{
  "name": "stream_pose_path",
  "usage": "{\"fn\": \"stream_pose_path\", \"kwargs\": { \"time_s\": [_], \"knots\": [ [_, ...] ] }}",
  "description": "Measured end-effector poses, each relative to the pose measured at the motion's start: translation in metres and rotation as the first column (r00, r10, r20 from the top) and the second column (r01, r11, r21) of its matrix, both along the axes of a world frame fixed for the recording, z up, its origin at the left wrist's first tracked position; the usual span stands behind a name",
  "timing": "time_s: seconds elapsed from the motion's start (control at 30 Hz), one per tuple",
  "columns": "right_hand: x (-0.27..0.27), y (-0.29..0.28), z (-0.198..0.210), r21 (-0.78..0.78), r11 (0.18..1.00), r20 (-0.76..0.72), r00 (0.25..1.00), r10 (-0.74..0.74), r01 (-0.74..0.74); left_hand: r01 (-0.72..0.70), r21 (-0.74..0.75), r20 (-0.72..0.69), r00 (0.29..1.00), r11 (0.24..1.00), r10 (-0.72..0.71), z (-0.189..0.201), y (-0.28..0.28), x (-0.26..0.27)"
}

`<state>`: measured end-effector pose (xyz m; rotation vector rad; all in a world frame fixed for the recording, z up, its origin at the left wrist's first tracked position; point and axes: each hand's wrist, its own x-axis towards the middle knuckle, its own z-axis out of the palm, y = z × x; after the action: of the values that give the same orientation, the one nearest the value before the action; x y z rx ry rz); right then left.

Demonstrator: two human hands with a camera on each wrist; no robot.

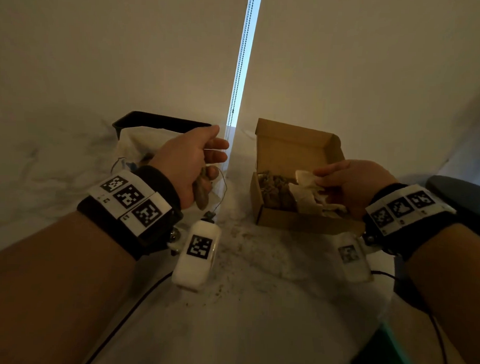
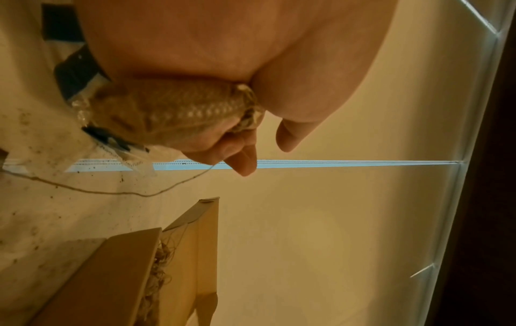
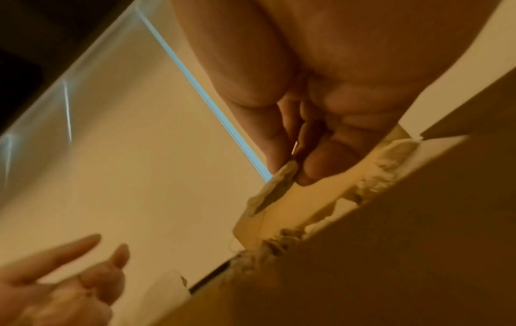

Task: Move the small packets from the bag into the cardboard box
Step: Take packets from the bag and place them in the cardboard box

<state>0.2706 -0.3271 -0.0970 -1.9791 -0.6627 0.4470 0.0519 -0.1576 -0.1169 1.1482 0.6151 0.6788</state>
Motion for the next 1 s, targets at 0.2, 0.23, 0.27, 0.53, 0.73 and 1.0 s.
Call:
{"fn": "stream_pose_path", "kwargs": {
  "time_s": [0.2,0.23,0.27,0.53,0.73,1.0],
  "knots": [
    [0.0,0.013,0.001,-0.214,0.975,0.075,0.995,0.069,-0.052,-0.021,-0.009,-0.01,1.0,1.0,0.021,0.0,-0.001,0.0],
    [0.0,0.015,0.003,-0.224,0.974,0.102,0.992,0.069,-0.045,-0.021,-0.011,-0.01,1.0,1.0,0.02,0.0,-0.002,-0.001],
    [0.0,0.017,0.006,-0.249,0.968,0.159,0.984,0.082,-0.04,-0.022,-0.014,-0.01,1.0,1.0,0.022,-0.001,-0.002,-0.001],
    [-0.033,0.029,0.026,-0.046,0.983,0.233,0.955,0.183,-0.177,0.041,-0.148,0.088,0.996,0.988,-0.028,0.008,0.001,-0.007],
    [-0.095,0.064,0.023,0.158,0.867,0.055,0.88,0.471,-0.473,0.045,-0.246,0.21,0.978,0.968,0.008,0.013,0.002,-0.009],
    [-0.124,0.094,0.005,0.148,0.785,-0.005,0.793,0.609,-0.601,-0.112,-0.254,0.197,0.967,0.961,0.164,0.013,0.01,-0.008]
  ]
}}
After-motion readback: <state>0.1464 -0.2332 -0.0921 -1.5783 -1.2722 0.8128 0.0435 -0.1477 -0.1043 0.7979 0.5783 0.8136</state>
